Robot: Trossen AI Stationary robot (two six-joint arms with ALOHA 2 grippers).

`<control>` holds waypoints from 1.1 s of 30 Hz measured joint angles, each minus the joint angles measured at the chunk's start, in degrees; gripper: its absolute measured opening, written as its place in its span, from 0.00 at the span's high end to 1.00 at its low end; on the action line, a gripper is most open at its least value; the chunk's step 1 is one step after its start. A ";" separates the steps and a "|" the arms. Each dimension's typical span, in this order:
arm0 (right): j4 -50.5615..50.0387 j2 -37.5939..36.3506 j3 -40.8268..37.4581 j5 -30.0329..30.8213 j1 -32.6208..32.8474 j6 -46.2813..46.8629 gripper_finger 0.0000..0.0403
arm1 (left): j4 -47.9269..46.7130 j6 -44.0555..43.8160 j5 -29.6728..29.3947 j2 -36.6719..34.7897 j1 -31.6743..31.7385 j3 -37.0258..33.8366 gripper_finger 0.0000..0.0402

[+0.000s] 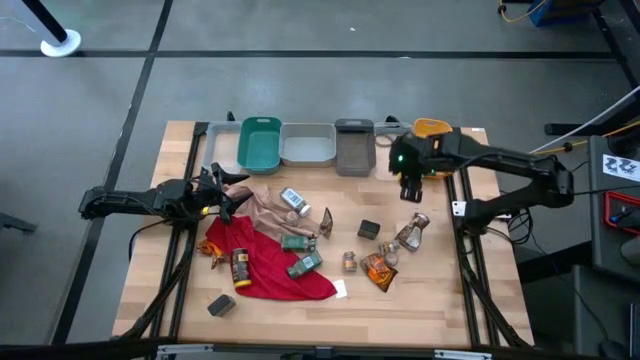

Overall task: Sort spices by type
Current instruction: Put the white seasoning bottle into the transparent bin

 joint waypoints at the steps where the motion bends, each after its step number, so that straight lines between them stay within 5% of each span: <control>1: 0.32 -0.13 0.00 -0.39 -1.35 -0.86 0.50 | 0.00 0.00 -0.02 0.00 -0.02 0.00 0.36; 14: 14.79 1.39 0.00 -1.70 -19.42 -10.98 0.49 | 0.00 0.22 -0.01 0.00 -0.01 -0.01 0.36; 33: 28.14 21.41 0.00 -12.09 -32.83 -14.84 0.47 | 0.00 0.20 -0.02 0.01 0.00 -0.01 0.36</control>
